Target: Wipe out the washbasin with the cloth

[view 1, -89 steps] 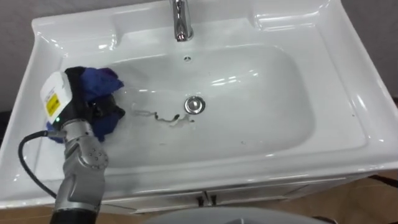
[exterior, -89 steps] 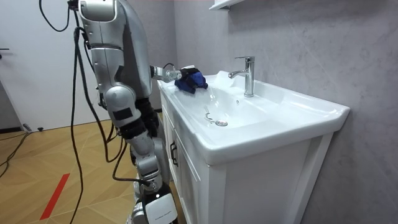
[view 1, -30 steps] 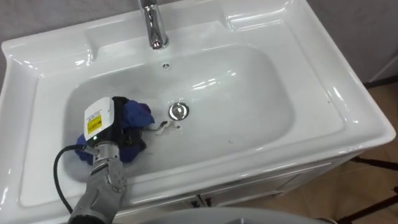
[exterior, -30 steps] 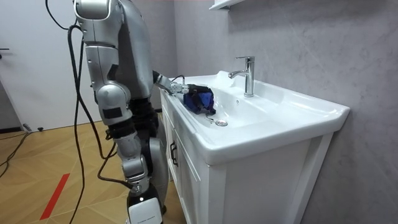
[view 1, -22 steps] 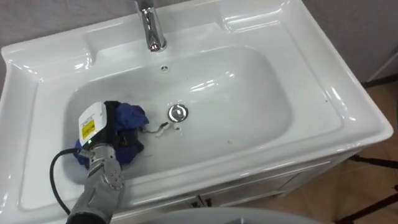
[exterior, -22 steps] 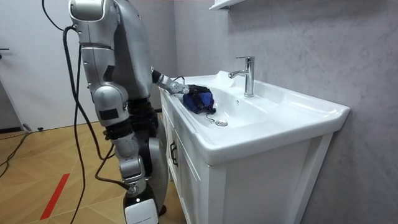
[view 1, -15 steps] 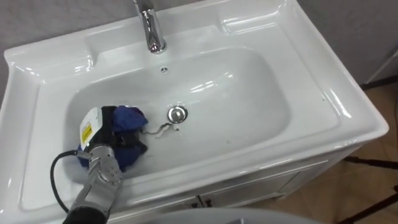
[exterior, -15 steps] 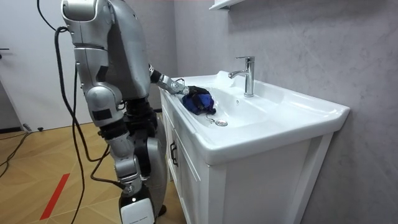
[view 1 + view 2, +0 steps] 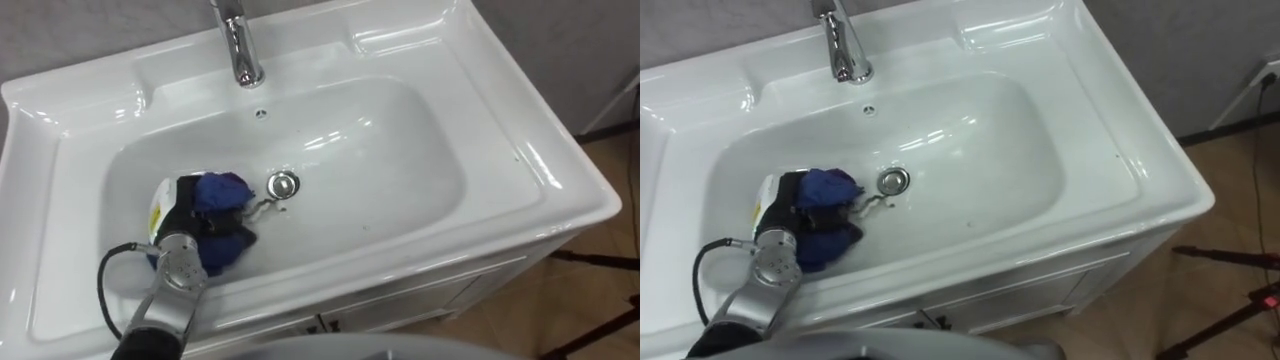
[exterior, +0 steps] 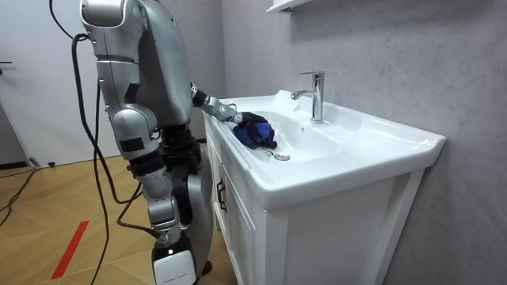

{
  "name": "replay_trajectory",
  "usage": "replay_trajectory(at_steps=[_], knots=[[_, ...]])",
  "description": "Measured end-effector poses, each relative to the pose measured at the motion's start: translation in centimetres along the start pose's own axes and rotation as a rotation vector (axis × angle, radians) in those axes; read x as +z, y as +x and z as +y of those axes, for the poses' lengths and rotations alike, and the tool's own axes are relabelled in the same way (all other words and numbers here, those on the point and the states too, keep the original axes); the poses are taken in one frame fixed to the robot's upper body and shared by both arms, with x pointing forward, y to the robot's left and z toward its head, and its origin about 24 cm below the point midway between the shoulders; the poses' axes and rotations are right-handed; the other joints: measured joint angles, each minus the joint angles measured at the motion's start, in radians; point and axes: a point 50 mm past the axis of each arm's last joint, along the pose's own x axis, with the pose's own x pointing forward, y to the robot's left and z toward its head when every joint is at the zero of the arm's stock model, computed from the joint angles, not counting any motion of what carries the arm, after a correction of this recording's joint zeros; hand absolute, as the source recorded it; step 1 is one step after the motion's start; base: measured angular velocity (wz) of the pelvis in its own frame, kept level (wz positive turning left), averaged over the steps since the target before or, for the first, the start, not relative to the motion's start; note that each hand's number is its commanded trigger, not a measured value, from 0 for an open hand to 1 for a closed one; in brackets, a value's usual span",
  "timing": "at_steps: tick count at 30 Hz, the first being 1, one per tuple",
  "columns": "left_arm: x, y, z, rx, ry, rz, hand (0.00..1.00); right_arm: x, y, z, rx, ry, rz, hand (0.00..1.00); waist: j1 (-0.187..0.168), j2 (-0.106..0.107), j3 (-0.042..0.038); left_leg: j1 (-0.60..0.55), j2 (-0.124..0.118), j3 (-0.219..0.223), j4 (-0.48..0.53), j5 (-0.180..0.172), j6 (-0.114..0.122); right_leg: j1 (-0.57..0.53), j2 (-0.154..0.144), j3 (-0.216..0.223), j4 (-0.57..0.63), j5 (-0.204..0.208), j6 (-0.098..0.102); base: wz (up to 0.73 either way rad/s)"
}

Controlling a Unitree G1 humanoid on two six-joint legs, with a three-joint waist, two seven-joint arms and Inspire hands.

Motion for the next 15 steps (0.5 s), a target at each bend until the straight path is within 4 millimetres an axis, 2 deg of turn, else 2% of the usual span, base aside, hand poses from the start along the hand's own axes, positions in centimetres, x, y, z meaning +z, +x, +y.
replay_trajectory(at_steps=[4,12,15], knots=[[0.6,0.2,-0.5,-0.045,-0.018,-0.01,1.0,0.7,-0.1,0.2,-0.021,0.004,-0.027,0.0,-0.02,0.0,0.0001,-0.017,0.0,0.0,0.009,0.0,0.0,-0.016,-0.002,-0.002,0.006,0.0,0.0,0.01],[1.1,0.1,-1.6,-0.128,-0.003,-0.029,1.0,-0.5,-0.2,1.5,0.01,0.053,0.019,0.0,-0.072,-0.001,0.0014,-0.017,-0.001,0.001,0.008,0.0,0.0,-0.016,-0.003,0.0,0.015,-0.006,0.002,0.0],[1.6,0.1,-2.0,-0.157,0.005,-0.038,1.0,-1.3,-0.2,1.9,0.043,0.064,0.039,0.0,-0.077,-0.001,0.0015,-0.017,-0.001,0.002,0.006,0.0,0.0,-0.018,-0.003,0.0,0.016,-0.007,0.002,0.0]])
